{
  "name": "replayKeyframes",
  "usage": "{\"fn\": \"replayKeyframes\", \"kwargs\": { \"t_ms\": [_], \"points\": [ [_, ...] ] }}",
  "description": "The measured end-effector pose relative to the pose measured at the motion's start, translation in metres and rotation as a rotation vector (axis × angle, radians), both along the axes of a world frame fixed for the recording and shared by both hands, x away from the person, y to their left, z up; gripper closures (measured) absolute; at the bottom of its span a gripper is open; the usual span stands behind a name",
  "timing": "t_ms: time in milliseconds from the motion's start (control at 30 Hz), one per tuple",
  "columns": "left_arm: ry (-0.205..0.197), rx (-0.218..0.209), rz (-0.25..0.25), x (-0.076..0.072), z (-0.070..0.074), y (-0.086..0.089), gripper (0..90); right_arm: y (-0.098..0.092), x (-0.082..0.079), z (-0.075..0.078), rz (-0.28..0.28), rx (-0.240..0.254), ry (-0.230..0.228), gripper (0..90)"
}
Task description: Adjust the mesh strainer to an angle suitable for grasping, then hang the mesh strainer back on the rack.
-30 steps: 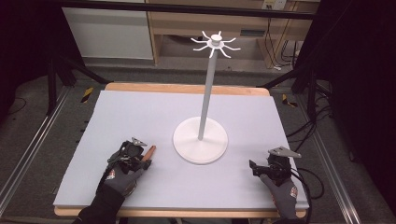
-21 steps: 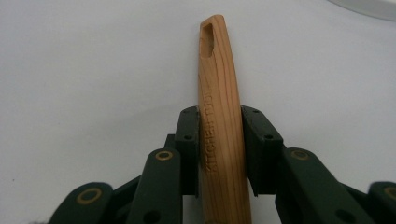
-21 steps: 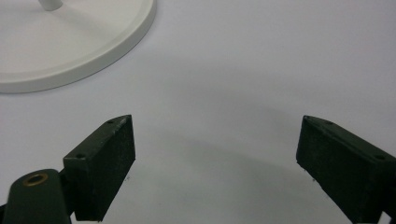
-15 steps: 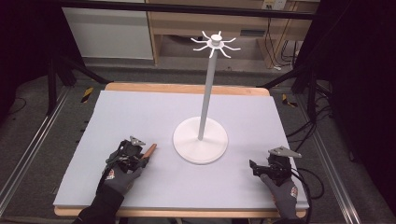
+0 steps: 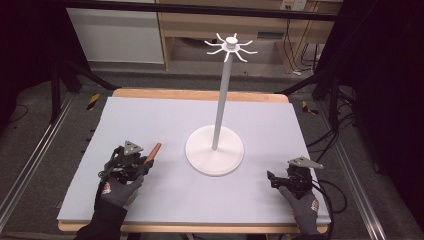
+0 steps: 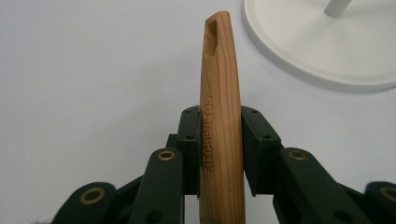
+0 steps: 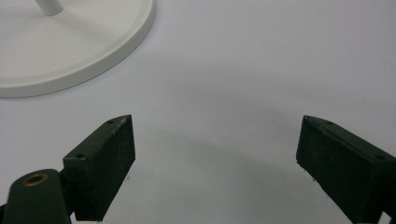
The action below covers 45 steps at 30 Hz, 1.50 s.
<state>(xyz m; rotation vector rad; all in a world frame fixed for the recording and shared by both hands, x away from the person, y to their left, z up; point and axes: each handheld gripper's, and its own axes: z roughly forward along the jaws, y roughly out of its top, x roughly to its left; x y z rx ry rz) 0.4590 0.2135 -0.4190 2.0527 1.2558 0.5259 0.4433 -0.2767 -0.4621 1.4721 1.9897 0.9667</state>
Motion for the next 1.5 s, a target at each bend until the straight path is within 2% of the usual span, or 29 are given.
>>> {"fn": "replayKeyframes", "kwargs": {
  "t_ms": [33, 67, 100, 167, 367, 467, 533, 567, 667, 733, 933, 1133, 1167, 1300, 1500],
  "points": [
    [-0.022, -0.018, 0.005, -0.002, 0.006, 0.002, 70.4, 0.000, 0.000, 0.000, -0.001, 0.001, -0.002, 11.9],
    [-0.022, -0.018, 0.005, -0.002, 0.006, 0.002, 70.3, 0.000, 0.000, 0.000, -0.001, 0.001, -0.002, 11.9],
    [-0.047, -0.030, 0.005, -0.006, 0.013, 0.005, 70.3, 0.000, 0.000, 0.001, -0.003, 0.009, -0.005, 11.5],
    [-0.063, -0.045, 0.005, -0.008, 0.017, 0.006, 70.3, 0.000, 0.000, 0.001, -0.002, 0.016, -0.007, 11.5],
    [-0.101, -0.076, 0.004, -0.011, 0.023, 0.004, 70.4, 0.001, 0.001, 0.000, 0.001, 0.012, -0.003, 11.5],
    [-0.145, -0.093, 0.004, -0.016, 0.029, 0.003, 70.3, -0.001, 0.000, 0.001, -0.008, 0.005, -0.010, 11.2],
    [-0.153, -0.096, 0.007, -0.017, 0.030, 0.003, 70.3, -0.001, -0.002, 0.002, -0.008, 0.011, -0.012, 11.2],
    [-0.177, -0.108, 0.011, -0.020, 0.035, 0.005, 70.3, -0.001, -0.002, 0.002, -0.009, 0.011, -0.017, 11.1],
    [-0.193, -0.121, 0.018, -0.021, 0.038, 0.006, 70.3, -0.001, -0.001, 0.001, -0.001, 0.003, -0.015, 11.1],
    [-0.217, -0.134, 0.019, -0.023, 0.044, 0.008, 70.3, 0.000, 0.000, 0.001, -0.003, 0.003, -0.011, 11.1],
    [-0.239, -0.158, 0.022, -0.023, 0.052, 0.009, 70.3, -0.001, -0.001, 0.001, -0.001, 0.004, -0.017, 11.1],
    [-0.270, -0.159, 0.018, -0.026, 0.059, 0.004, 70.3, 0.000, -0.002, 0.001, 0.007, 0.000, -0.018, 11.1],
    [-0.286, -0.161, 0.018, -0.026, 0.062, 0.003, 70.3, 0.000, -0.002, 0.001, 0.005, 0.002, -0.017, 11.1],
    [-0.298, -0.168, 0.018, -0.024, 0.066, 0.002, 70.3, 0.000, -0.001, 0.001, 0.001, 0.000, -0.017, 11.1],
    [-0.329, -0.198, 0.017, -0.022, 0.076, -0.002, 70.3, -0.001, 0.000, 0.001, 0.003, -0.003, -0.016, 11.2]
  ]
}}
